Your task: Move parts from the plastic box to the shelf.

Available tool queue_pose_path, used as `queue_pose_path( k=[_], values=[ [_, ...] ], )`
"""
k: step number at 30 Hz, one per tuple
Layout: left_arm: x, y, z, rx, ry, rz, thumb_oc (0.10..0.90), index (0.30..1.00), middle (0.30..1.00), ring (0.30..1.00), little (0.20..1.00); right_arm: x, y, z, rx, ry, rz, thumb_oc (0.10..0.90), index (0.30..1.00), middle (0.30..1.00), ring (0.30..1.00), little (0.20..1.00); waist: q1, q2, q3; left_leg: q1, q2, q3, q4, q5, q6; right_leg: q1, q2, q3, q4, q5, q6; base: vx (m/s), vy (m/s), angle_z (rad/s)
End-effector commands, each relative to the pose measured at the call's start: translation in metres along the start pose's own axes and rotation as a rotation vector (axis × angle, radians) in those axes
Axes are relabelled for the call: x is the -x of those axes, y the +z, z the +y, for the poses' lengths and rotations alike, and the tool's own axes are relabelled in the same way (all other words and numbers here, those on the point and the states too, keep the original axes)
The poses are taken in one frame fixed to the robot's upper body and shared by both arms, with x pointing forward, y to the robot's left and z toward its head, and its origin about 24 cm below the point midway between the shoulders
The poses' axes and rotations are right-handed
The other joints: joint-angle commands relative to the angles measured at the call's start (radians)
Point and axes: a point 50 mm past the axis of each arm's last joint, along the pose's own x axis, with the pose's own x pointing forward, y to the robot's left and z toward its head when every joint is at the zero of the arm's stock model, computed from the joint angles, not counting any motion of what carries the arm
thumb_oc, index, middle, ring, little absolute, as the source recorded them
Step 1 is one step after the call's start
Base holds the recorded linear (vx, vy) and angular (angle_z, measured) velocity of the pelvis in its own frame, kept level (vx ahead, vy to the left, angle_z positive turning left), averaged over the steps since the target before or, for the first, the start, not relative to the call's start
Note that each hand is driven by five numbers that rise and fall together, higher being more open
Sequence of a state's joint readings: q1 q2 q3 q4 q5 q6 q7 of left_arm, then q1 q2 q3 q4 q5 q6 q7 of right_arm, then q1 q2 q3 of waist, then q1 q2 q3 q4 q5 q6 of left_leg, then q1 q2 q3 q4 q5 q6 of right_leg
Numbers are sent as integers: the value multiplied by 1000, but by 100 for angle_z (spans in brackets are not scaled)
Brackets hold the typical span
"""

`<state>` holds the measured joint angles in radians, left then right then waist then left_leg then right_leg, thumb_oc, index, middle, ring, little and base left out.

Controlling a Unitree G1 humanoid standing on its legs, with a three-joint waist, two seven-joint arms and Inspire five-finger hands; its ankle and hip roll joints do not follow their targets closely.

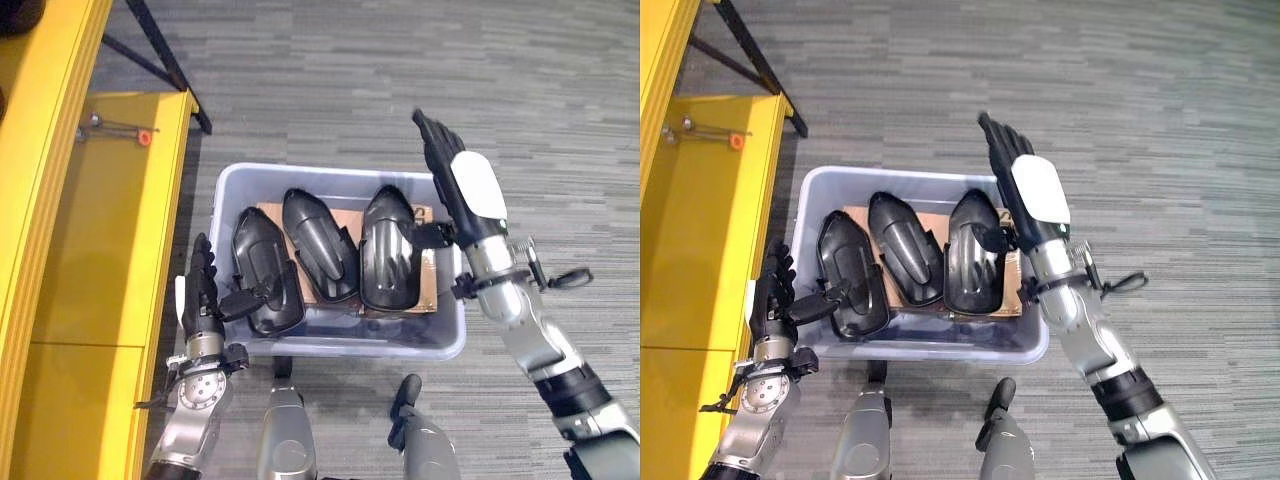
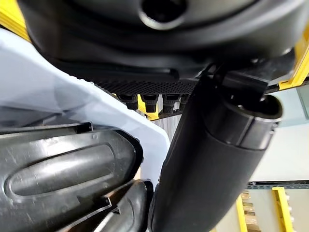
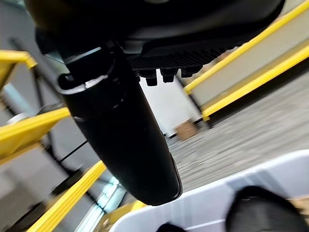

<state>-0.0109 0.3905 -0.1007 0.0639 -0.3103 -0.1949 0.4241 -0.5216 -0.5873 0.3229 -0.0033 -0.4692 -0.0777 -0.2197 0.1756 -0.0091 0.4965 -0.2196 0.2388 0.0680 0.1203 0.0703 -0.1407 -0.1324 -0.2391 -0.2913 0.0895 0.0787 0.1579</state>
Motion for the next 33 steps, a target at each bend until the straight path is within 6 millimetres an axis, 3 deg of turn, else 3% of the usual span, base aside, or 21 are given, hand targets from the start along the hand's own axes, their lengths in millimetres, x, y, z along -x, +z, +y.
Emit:
queue_pose_path(
  k=[1, 8, 13, 21, 33],
  values=[
    [-10, 53, -1, 52, -44, -257, 900, 1000, 1000, 1000, 1000, -14, 44, -19, 43, -45, -224, 900, 1000, 1000, 1000, 1000, -4, -18, -37, -72, -27, 54, 16, 64, 42, 12, 0, -2, 115, -102, -62, -56, 5, 14],
    [-13, 65, -7, 85, -41, -294, 900, 1000, 1000, 1000, 1000, -15, 53, -4, 46, 39, -236, 900, 1000, 1000, 1000, 1000, -3, -4, 6, -114, -47, 45, 30, 64, 53, -58, -4, 8, 170, -112, -65, -50, 14, 7],
    [-13, 71, -10, 112, -10, -311, 900, 1000, 1000, 1000, 1000, -15, 44, 5, 67, -4, -98, 900, 1000, 1000, 1000, 1000, -11, 5, 24, -157, -60, 48, 19, 72, 62, -135, 4, 19, 204, -113, -68, -58, 22, -1],
    [-6, 73, -13, 165, 46, -306, 900, 1000, 1000, 1000, 1000, 1, 40, -4, 169, -123, -31, 900, 1000, 1000, 1000, 1000, -54, 17, 24, -181, -67, 72, -11, 75, 68, -213, 10, 50, 210, -99, -61, -44, 68, -7],
    [1, 71, -12, 196, 56, -272, 900, 1000, 1000, 1000, 1000, 22, 39, -4, 197, -2, -6, 900, 1000, 1000, 1000, 1000, -89, 37, 24, -216, -80, 95, -3, 65, 74, -289, -1, 79, 236, -96, -49, -17, 53, -8]
  ],
)
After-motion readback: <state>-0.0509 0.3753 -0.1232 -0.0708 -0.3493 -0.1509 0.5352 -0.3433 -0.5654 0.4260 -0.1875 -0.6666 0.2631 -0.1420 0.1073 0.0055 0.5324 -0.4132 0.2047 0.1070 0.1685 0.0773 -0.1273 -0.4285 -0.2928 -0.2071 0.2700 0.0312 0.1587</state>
